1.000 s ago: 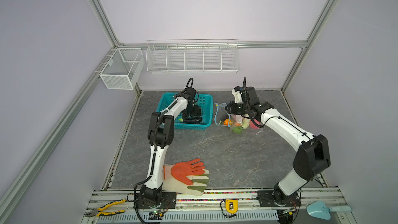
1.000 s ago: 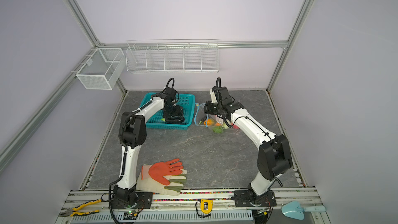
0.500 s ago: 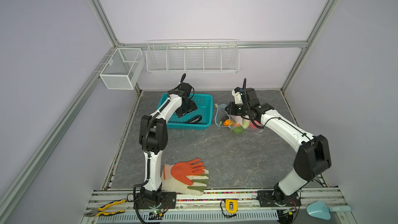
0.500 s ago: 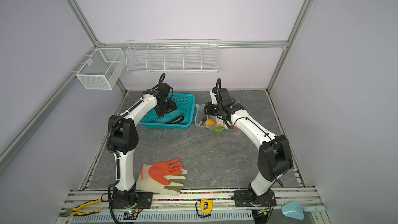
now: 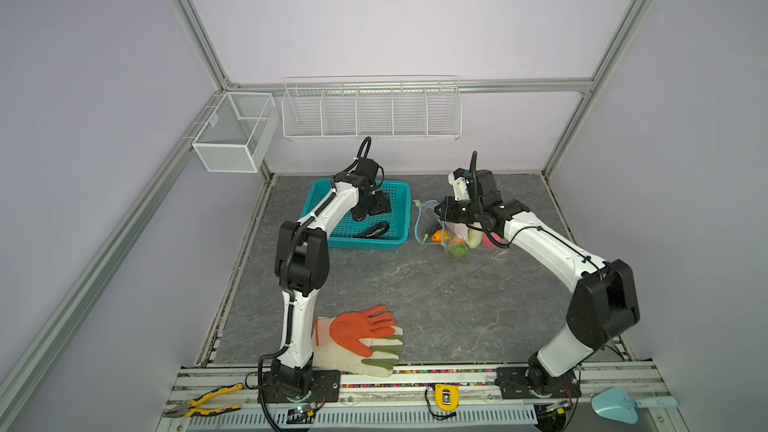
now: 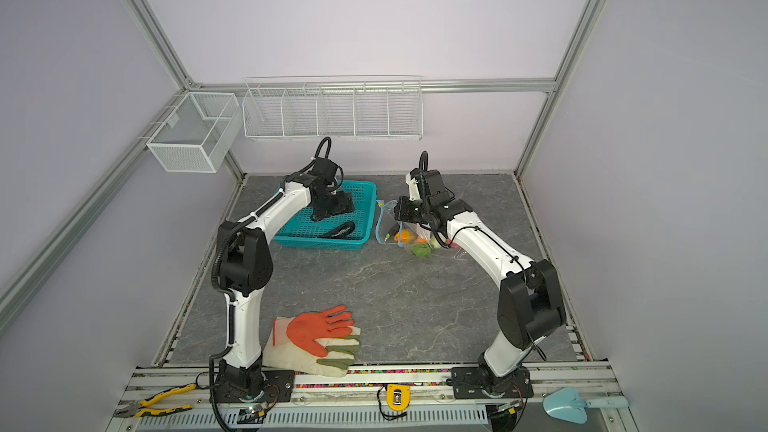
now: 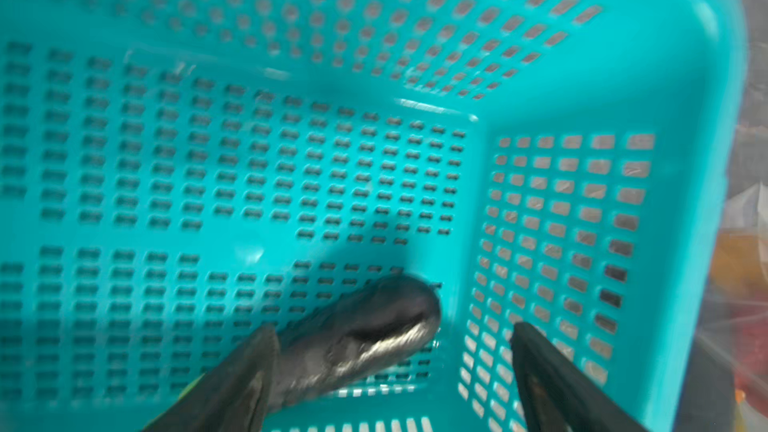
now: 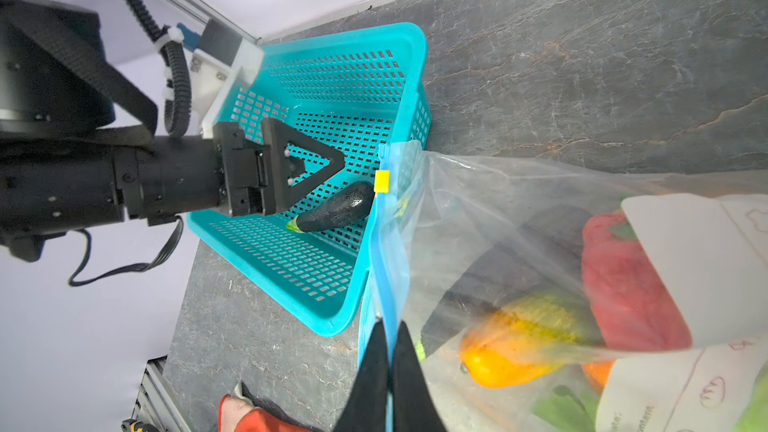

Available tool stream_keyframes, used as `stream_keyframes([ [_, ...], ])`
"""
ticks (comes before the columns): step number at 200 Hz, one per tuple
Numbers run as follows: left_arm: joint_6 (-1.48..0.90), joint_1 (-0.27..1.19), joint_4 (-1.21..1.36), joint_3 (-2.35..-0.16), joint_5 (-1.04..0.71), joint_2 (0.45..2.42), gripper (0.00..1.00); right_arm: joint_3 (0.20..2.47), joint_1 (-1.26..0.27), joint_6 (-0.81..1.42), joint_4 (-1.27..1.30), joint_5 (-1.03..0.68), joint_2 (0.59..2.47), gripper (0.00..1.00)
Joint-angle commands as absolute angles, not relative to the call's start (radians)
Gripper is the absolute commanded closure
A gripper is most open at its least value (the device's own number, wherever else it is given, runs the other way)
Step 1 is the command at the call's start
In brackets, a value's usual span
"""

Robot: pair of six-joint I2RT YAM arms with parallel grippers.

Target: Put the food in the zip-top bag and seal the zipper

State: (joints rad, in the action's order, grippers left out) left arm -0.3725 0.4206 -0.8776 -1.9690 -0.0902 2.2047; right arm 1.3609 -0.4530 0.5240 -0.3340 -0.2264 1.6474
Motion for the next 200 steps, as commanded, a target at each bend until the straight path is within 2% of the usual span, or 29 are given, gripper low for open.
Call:
stream_keyframes([
  [1,-0.236,0.445,-0.971,-2.007,-0.05,2.261,0.13,1.34,-0.446,0.53,-0.313,-0.232,1.608,0.93],
  [46,-0.18,0.459,-1.012,-2.038,-0.002,2.301,0.13,1.34,-0.446,0.53,-0.314,-0.234,1.614,0.93],
  [66,-0.178,0.462,-1.039,-2.084,-0.022,2.342,0.16,1.343,-0.446,0.531,-0.313,-0.238,1.617,0.93],
  [82,-0.19,0.465,-1.046,-2.089,-0.033,2.354,0.22,1.344,-0.446,0.529,-0.319,-0.233,1.614,0.93],
  [120,-0.183,0.465,-1.037,-2.049,-0.015,2.348,0.22,1.344,-0.445,0.532,-0.313,-0.233,1.618,0.93],
  [200,-0.19,0.459,-1.058,-2.107,-0.003,2.41,0.39,1.346,-0.436,0.529,-0.317,-0.23,1.615,0.93],
])
